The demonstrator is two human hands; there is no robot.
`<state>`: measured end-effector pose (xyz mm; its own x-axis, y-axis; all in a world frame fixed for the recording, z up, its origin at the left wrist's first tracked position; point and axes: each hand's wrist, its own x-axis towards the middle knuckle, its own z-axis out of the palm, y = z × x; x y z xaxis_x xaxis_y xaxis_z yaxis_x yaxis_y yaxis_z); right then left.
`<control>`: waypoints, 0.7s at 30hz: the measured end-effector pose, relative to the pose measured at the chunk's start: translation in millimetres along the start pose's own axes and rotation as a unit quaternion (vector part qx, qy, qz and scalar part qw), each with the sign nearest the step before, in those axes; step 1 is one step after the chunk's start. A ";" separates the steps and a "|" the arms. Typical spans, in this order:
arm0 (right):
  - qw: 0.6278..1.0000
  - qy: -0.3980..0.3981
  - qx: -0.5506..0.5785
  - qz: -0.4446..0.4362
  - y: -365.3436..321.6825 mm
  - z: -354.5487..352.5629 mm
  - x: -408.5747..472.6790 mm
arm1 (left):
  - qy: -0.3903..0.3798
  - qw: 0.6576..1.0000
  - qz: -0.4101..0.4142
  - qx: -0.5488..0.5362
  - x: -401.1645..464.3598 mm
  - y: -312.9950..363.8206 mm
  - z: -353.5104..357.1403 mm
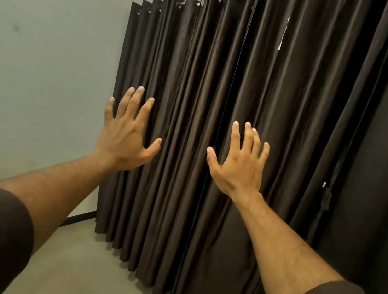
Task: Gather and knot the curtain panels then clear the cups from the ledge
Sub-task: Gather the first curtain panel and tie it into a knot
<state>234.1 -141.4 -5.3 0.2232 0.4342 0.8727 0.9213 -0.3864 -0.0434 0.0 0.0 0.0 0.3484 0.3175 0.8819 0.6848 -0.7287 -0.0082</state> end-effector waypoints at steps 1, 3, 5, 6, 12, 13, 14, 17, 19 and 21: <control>1.000 -0.004 0.005 0.002 -1.8 6.2 1.7 | -0.003 1.000 -0.004 0.001 -0.1 -3.4 5.3; 1.000 0.003 0.009 0.003 -3.8 23.7 8.0 | 0.002 1.000 -0.014 -0.002 1.8 -14.4 17.6; 1.000 0.008 0.011 -0.001 -6.9 45.0 13.5 | 0.002 1.000 -0.017 -0.001 1.7 -27.6 34.4; 1.000 0.011 0.014 -0.005 -9.4 57.9 17.8 | 0.001 1.000 -0.020 -0.005 3.5 -35.6 44.7; 0.999 0.009 0.035 -0.024 -30.3 148.9 59.8 | 0.007 0.997 -0.061 -0.041 21.5 -102.3 117.7; 0.999 0.010 0.036 -0.029 -36.6 166.7 71.1 | 0.004 0.996 -0.072 -0.051 27.7 -116.4 132.9; 0.999 0.008 0.038 -0.031 -43.5 184.8 83.0 | -0.001 0.995 -0.081 -0.061 34.7 -130.1 148.1; 0.998 0.007 0.055 -0.026 -64.1 236.7 124.1 | -0.010 0.992 -0.096 -0.086 59.2 -171.7 193.2; 0.998 0.008 0.066 -0.017 -78.4 274.1 155.6 | -0.016 0.990 -0.103 -0.094 79.0 -202.7 225.3; 0.997 0.015 0.077 -0.011 -89.2 309.4 181.1 | -0.020 0.989 -0.111 -0.099 95.7 -229.7 255.8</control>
<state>290.8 223.5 6.1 0.1945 0.4163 0.8882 0.9646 -0.2456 -0.0961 39.8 352.9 -34.2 0.2316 0.5046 0.8317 0.6098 -0.7414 0.2800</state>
